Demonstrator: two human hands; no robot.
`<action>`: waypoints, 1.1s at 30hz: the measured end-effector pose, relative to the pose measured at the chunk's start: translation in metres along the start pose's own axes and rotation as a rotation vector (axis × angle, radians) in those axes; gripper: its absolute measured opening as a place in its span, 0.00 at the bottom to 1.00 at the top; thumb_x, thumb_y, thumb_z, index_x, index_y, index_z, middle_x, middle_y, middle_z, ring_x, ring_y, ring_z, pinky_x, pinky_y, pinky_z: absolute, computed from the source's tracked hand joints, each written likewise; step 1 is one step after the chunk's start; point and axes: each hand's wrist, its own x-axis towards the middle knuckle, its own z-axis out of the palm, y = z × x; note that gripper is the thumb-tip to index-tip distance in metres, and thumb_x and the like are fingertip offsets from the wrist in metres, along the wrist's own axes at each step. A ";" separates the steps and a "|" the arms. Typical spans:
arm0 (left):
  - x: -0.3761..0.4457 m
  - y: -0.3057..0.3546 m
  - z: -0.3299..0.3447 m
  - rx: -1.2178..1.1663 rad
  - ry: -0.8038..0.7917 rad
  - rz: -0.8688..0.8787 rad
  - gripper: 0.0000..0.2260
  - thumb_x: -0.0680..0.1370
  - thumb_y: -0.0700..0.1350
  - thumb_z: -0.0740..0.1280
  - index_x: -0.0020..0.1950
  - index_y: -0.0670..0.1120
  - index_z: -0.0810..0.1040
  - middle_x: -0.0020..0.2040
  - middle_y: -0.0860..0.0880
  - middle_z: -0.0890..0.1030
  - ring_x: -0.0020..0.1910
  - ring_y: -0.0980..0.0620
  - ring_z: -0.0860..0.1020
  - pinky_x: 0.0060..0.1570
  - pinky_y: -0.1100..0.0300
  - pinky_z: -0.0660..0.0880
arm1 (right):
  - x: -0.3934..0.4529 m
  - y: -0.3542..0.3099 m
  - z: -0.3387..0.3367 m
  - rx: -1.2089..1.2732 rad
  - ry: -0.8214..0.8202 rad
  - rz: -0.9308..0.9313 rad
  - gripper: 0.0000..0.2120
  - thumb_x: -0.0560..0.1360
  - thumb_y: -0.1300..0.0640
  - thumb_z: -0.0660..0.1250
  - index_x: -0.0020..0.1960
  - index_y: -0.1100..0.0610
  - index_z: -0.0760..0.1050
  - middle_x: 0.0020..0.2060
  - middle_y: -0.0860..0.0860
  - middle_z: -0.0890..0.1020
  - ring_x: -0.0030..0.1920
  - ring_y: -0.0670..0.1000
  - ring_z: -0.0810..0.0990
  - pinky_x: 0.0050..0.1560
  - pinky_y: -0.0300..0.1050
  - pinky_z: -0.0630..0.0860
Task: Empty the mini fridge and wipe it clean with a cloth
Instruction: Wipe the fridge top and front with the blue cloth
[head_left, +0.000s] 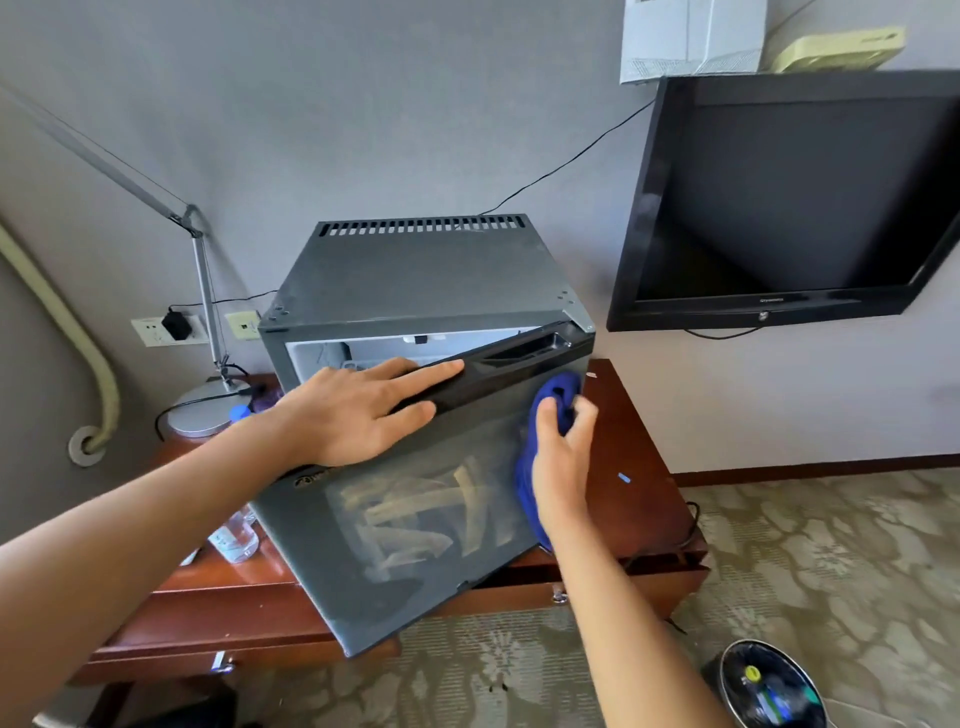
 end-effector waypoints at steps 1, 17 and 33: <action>0.000 0.001 0.001 -0.028 0.013 -0.007 0.22 0.84 0.66 0.44 0.75 0.79 0.39 0.80 0.62 0.61 0.72 0.48 0.73 0.66 0.49 0.71 | -0.013 0.001 0.011 -0.010 0.013 -0.025 0.15 0.77 0.44 0.64 0.60 0.50 0.70 0.55 0.53 0.77 0.54 0.52 0.77 0.62 0.58 0.73; 0.003 -0.017 -0.008 -0.033 -0.017 0.045 0.21 0.84 0.65 0.46 0.77 0.77 0.45 0.81 0.62 0.62 0.74 0.48 0.71 0.68 0.53 0.67 | -0.153 0.016 0.089 -0.222 -0.255 -0.329 0.19 0.75 0.53 0.70 0.62 0.41 0.70 0.58 0.41 0.75 0.60 0.40 0.73 0.61 0.33 0.68; 0.004 -0.019 -0.002 -0.125 0.022 0.022 0.19 0.84 0.67 0.44 0.74 0.81 0.45 0.81 0.63 0.61 0.75 0.49 0.71 0.66 0.49 0.70 | 0.033 0.021 -0.002 -0.231 0.191 -0.128 0.17 0.79 0.61 0.66 0.66 0.51 0.68 0.60 0.53 0.75 0.60 0.55 0.76 0.65 0.51 0.73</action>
